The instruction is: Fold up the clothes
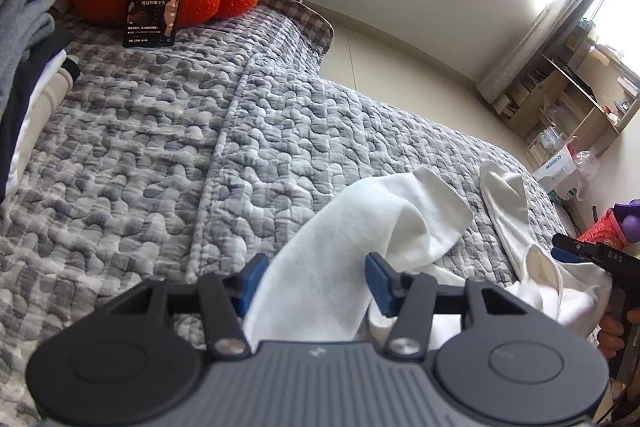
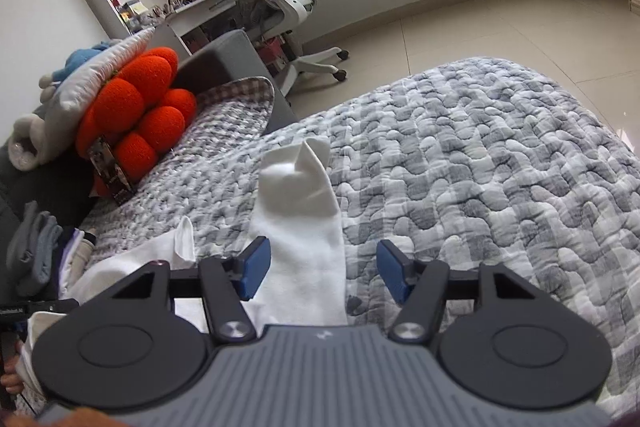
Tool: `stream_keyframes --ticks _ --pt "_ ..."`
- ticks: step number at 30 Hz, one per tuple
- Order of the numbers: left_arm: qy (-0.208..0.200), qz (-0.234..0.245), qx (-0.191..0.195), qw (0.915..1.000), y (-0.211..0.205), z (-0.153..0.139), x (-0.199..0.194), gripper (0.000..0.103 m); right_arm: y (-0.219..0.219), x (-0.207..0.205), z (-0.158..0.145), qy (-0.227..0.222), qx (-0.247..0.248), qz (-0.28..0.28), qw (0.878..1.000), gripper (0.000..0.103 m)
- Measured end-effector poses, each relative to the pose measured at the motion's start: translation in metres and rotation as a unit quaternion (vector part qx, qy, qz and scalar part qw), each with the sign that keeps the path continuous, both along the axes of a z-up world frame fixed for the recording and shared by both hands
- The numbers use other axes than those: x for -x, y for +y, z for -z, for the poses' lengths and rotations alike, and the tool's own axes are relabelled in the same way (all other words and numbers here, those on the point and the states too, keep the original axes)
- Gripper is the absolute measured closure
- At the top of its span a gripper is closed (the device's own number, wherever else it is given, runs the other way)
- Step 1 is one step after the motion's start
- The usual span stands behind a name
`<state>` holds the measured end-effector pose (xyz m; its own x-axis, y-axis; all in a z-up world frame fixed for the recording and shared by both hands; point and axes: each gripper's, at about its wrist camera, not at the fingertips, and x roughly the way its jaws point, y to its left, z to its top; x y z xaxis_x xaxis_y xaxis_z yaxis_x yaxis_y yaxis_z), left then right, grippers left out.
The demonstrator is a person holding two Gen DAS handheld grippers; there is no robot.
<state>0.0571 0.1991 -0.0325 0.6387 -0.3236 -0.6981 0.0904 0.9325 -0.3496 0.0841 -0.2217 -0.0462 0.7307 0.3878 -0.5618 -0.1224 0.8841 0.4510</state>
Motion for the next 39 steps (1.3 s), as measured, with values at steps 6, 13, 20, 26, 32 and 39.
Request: stream_keyframes --ticks 6,13,20,26,32,39 --pt "0.005 0.009 -0.001 0.9999 -0.013 0.013 -0.005 0.065 0.007 -0.005 0.007 0.007 0.007 -0.008 1.0 0.054" --pt "-0.014 -0.014 -0.005 0.9998 -0.015 0.016 0.001 0.085 0.03 -0.007 0.005 0.005 0.051 -0.03 0.998 0.081" --pt "-0.042 -0.051 -0.01 0.9977 -0.013 0.007 0.012 0.096 0.03 -0.001 -0.004 -0.005 0.062 0.012 0.998 0.098" --pt "-0.08 -0.109 -0.039 0.9901 0.002 -0.012 0.029 0.096 0.019 0.013 -0.02 -0.033 0.088 0.078 0.992 0.098" --pt "-0.092 -0.17 -0.073 0.9784 0.023 -0.024 0.041 0.097 -0.006 0.031 -0.032 -0.046 0.113 0.15 0.981 0.098" --pt "-0.088 -0.216 -0.101 0.967 0.046 -0.029 0.054 0.097 -0.034 0.054 -0.034 -0.032 0.146 0.199 0.969 0.098"
